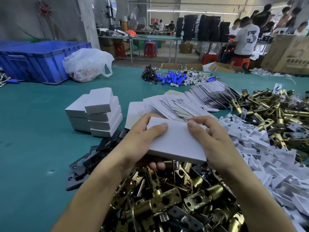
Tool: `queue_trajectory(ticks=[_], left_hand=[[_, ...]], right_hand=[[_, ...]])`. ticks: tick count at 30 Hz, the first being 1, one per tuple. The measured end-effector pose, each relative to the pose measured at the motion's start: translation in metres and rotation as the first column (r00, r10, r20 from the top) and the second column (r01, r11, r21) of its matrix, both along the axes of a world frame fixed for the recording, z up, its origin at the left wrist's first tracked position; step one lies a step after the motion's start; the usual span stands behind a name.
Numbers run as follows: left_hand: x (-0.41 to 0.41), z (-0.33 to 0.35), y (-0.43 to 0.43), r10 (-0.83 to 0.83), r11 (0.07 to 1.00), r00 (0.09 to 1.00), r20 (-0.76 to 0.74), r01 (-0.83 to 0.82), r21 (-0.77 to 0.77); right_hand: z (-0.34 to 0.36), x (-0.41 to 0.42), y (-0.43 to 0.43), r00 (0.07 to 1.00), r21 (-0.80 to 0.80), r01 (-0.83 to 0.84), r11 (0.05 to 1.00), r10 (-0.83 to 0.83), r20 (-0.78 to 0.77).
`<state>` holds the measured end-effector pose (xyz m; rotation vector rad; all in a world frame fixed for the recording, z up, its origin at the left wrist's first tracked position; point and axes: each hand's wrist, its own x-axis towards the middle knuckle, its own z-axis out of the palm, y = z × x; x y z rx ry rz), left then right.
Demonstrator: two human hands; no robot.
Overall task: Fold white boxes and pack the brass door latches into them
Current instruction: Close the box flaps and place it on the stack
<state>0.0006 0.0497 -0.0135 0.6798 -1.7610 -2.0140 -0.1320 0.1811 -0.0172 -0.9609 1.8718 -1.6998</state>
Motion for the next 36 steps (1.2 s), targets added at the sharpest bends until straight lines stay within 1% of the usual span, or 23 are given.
queue_trajectory(ticks=[3, 5, 7, 11, 15, 17, 19, 22, 26, 28, 30, 33, 36], left_hand=[[-0.003, -0.001, -0.007, 0.142, 0.981, 0.988, -0.065, -0.132, 0.141], [-0.003, -0.001, -0.017, 0.288, 0.941, 0.944, -0.161, -0.248, 0.231], [0.001, -0.001, -0.028, 0.436, 0.884, 0.864, -0.252, -0.360, 0.297], [0.006, -0.003, -0.047, 0.638, 0.770, 0.681, -0.358, -0.566, 0.295], [0.006, -0.001, -0.067, 0.741, 0.649, 0.496, -0.452, -0.700, 0.296], [0.001, 0.003, -0.081, 0.780, 0.587, 0.425, -0.460, -0.751, 0.302], [-0.005, 0.008, -0.097, 0.813, 0.535, 0.379, -0.442, -0.787, 0.309], [-0.013, 0.011, -0.121, 0.845, 0.487, 0.354, -0.401, -0.819, 0.303], [-0.020, 0.006, -0.142, 0.879, 0.422, 0.327, -0.348, -0.874, 0.243], [-0.021, 0.000, -0.148, 0.891, 0.396, 0.344, -0.297, -0.908, 0.135], [-0.019, -0.008, -0.150, 0.907, 0.359, 0.353, -0.229, -0.933, -0.017], [-0.014, -0.021, -0.153, 0.921, 0.314, 0.354, -0.163, -0.922, -0.228], [-0.011, -0.023, -0.159, 0.921, 0.306, 0.364, -0.137, -0.897, -0.319]], right_hand=[[-0.001, -0.004, 0.002, 0.999, 0.009, 0.039, 0.999, -0.040, 0.021], [0.000, -0.008, 0.005, 0.999, 0.016, 0.046, 0.999, -0.047, 0.020], [0.000, -0.011, 0.007, 0.999, 0.032, 0.035, 0.999, -0.036, 0.022], [-0.003, -0.011, 0.007, 1.000, 0.084, -0.030, 0.996, 0.030, 0.001], [-0.002, -0.009, 0.006, 0.997, 0.080, -0.072, 0.994, 0.072, 0.000], [-0.003, -0.007, 0.005, 0.996, 0.085, -0.087, 0.993, 0.088, -0.003], [-0.003, -0.007, 0.005, 0.995, 0.087, -0.103, 0.991, 0.104, -0.010], [-0.001, -0.005, 0.004, 0.993, 0.079, -0.113, 0.990, 0.114, -0.016], [-0.001, -0.004, 0.005, 0.992, 0.081, -0.119, 0.990, 0.121, -0.022], [-0.002, -0.005, 0.005, 0.992, 0.085, -0.122, 0.989, 0.124, -0.024], [-0.002, -0.005, 0.005, 0.992, 0.084, -0.122, 0.989, 0.124, -0.025], [-0.002, -0.004, 0.005, 0.991, 0.091, -0.122, 0.988, 0.126, -0.037], [-0.002, -0.003, 0.005, 0.989, 0.102, -0.135, 0.986, 0.141, -0.052]])
